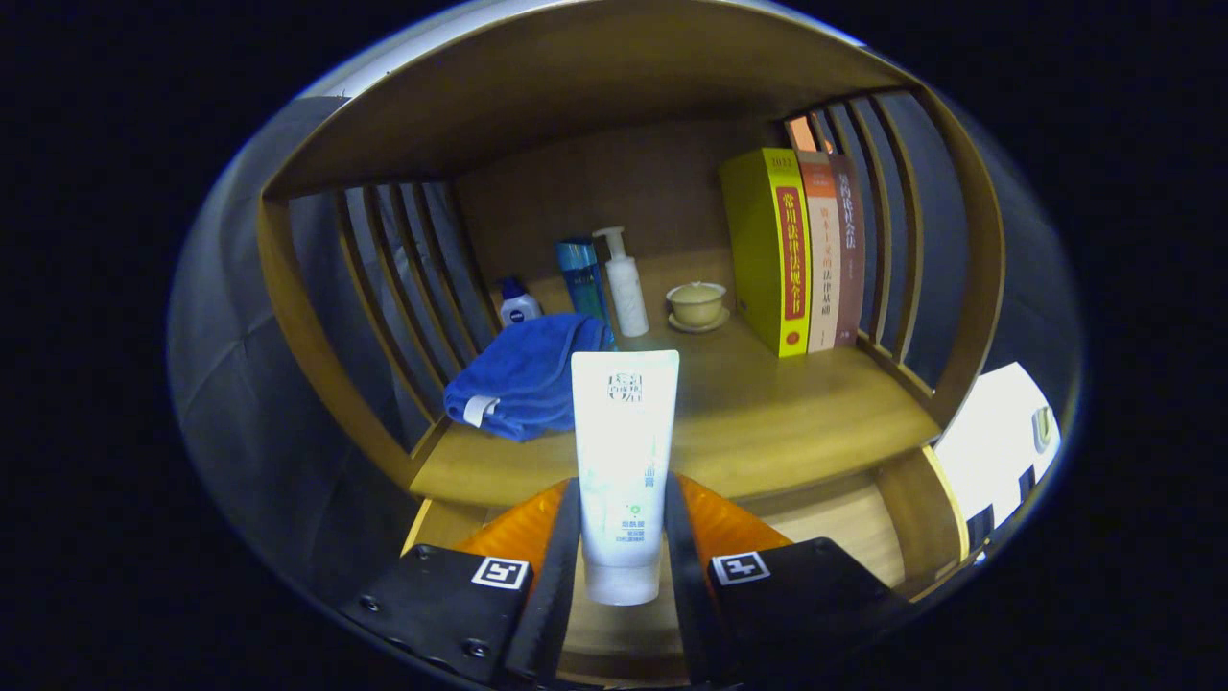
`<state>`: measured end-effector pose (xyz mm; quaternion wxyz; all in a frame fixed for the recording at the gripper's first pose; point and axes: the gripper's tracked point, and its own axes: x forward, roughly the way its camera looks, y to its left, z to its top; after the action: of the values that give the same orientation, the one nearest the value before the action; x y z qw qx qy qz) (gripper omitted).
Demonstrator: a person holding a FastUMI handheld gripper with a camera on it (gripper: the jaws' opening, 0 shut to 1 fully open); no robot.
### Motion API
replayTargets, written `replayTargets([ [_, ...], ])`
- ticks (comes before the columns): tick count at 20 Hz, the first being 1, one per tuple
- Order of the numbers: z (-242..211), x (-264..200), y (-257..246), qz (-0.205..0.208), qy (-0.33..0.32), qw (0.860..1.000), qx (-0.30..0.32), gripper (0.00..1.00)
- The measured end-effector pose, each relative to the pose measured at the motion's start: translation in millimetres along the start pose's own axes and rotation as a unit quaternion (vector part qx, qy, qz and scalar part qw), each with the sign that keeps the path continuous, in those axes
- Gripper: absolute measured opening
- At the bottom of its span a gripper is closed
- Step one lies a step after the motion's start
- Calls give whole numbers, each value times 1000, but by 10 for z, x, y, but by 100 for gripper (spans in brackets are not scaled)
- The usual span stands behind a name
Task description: Pull open the drawer, take out the items inside it, and place them on the countertop above the cabinet.
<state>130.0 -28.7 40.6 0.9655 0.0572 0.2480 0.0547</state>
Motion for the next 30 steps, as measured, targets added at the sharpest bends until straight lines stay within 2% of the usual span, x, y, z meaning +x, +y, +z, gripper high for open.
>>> replayTargets([
  [8, 283, 573, -101, -14, 13, 1000, -3, 56],
  [14, 157, 916, -240, -25, 50, 998, 0, 56],
  [23, -20, 1186, -366, -43, 90, 995, -3, 56],
  [30, -19, 1233, -358, -42, 87, 995, -7, 57],
])
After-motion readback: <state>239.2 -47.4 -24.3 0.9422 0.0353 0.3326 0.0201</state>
